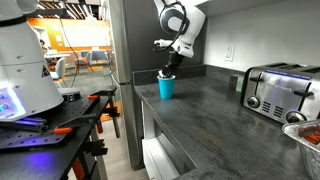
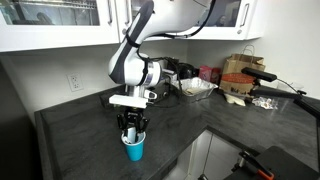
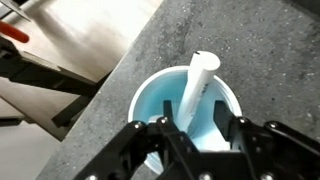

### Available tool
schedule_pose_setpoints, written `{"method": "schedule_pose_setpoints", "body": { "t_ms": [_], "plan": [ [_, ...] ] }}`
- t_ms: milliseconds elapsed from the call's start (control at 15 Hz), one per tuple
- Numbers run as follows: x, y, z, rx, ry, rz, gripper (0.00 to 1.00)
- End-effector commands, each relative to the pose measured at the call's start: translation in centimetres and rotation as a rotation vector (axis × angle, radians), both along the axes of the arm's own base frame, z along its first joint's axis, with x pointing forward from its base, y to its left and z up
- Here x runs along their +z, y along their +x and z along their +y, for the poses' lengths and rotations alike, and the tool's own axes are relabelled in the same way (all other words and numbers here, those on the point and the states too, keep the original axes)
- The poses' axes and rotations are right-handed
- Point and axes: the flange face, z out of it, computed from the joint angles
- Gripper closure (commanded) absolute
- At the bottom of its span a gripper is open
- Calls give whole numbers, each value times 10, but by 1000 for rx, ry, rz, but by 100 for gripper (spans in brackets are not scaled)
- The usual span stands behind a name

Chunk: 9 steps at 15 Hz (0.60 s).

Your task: Remove the marker from the cup

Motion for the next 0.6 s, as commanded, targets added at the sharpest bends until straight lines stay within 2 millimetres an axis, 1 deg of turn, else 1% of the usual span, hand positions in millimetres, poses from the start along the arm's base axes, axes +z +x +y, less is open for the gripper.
{"method": "schedule_pose_setpoints", "body": {
  "t_ms": [0,67,133,200,267,333,400,467,533],
  "plan": [
    [-3,4,0,-8,27,25,55],
    [-4,4,0,-11,29,28,62],
    [-6,5,0,-14,36,35,66],
    [-6,5,0,-17,38,39,83],
    [-6,5,-1,-23,42,42,92],
    [-6,6,-1,-25,46,42,99],
    [-5,7,-2,-28,45,39,98],
    [-4,8,-2,-30,48,36,95],
    [-3,9,-3,-31,48,31,95]
  ]
}}
